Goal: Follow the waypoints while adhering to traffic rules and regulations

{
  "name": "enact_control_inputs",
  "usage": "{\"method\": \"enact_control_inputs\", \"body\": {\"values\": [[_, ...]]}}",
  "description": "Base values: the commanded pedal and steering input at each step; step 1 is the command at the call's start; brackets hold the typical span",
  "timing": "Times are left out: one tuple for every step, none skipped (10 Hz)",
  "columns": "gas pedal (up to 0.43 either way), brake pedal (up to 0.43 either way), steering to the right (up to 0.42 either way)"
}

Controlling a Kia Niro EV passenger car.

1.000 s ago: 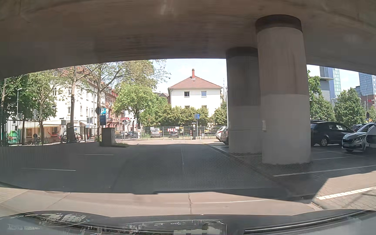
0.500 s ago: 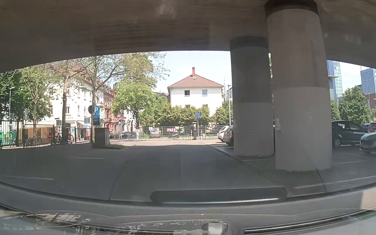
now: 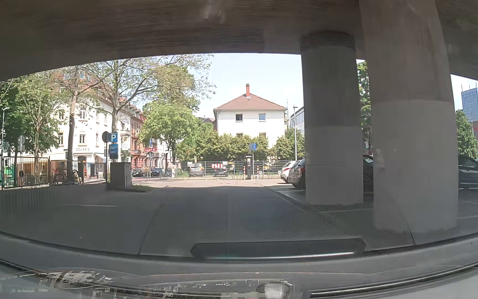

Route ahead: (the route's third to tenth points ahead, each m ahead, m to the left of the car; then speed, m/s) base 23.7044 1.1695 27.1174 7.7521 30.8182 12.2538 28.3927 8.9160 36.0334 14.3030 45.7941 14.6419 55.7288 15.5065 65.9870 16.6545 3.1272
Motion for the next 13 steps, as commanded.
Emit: {"method": "enact_control_inputs", "body": {"values": [[0.000,0.000,-0.012],[0.000,0.000,-0.012],[0.000,0.000,-0.012],[0.000,0.000,-0.012],[0.000,0.000,-0.010],[0.000,0.000,-0.007],[0.000,0.000,-0.004],[0.000,0.000,0.003],[0.000,0.000,0.012],[0.000,0.000,0.017],[0.000,0.000,0.022],[0.000,0.000,0.028],[0.000,0.000,0.035]]}}
